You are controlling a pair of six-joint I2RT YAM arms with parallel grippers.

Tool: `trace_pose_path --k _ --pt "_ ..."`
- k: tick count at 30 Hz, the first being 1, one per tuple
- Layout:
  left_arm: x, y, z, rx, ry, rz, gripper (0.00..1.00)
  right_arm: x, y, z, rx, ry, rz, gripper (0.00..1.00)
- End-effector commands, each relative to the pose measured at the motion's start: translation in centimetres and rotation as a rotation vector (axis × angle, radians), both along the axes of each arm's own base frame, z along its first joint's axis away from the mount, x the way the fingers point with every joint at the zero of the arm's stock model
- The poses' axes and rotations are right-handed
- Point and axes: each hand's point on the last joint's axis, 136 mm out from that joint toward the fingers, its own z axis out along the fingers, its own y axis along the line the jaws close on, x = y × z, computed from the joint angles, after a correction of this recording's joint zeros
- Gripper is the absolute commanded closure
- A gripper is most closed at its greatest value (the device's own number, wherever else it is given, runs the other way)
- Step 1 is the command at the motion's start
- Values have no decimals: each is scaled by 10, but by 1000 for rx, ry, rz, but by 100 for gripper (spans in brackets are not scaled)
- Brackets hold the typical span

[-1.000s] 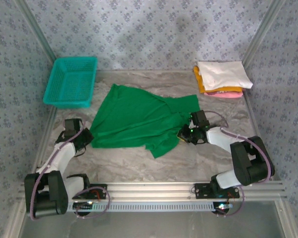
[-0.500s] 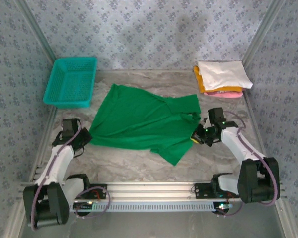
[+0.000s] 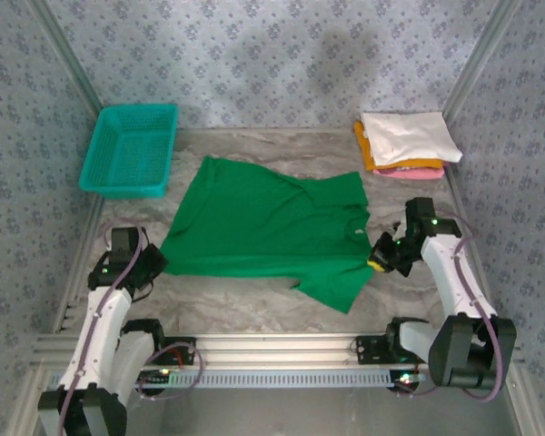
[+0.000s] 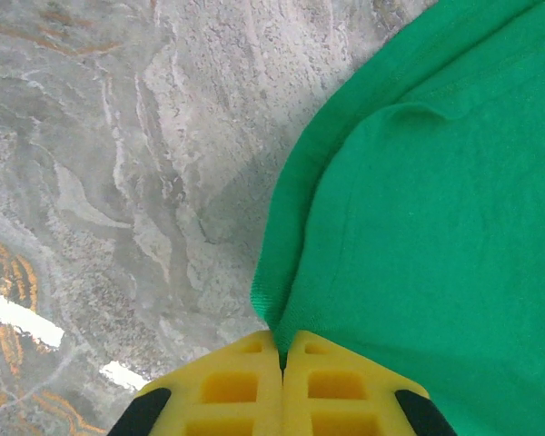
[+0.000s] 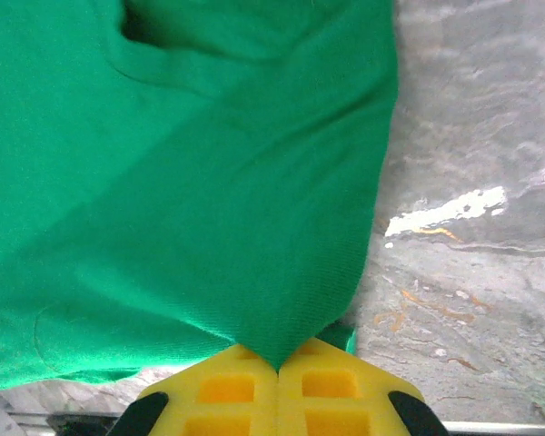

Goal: Fold and stack the t-shirts

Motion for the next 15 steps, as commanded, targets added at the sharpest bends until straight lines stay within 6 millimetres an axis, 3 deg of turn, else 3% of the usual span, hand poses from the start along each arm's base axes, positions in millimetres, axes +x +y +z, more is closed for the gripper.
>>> trace_pose_path --k 1,6,8,9,11,12,14,15 --pt "-7 6 5 12 24 47 100 -7 -11 15 -21 15 -6 100" --pt "-11 4 11 -9 11 66 100 -19 -19 22 -39 44 -7 100" --pt "-13 6 22 -8 -16 92 77 -23 -18 24 -34 39 -16 92" --pt "-12 7 31 -7 -53 95 58 -24 -19 27 -35 31 -26 87" --pt "-15 14 51 17 -116 139 16 -24 -24 34 -57 10 -51 63" --pt "-17 18 64 33 -150 147 11 -22 -26 38 -67 -4 -58 59" --pt "-18 22 93 66 -246 143 15 -17 -32 46 -93 -26 -68 55" --pt "-18 24 108 91 -300 130 16 -13 -34 51 -103 -34 -69 45"
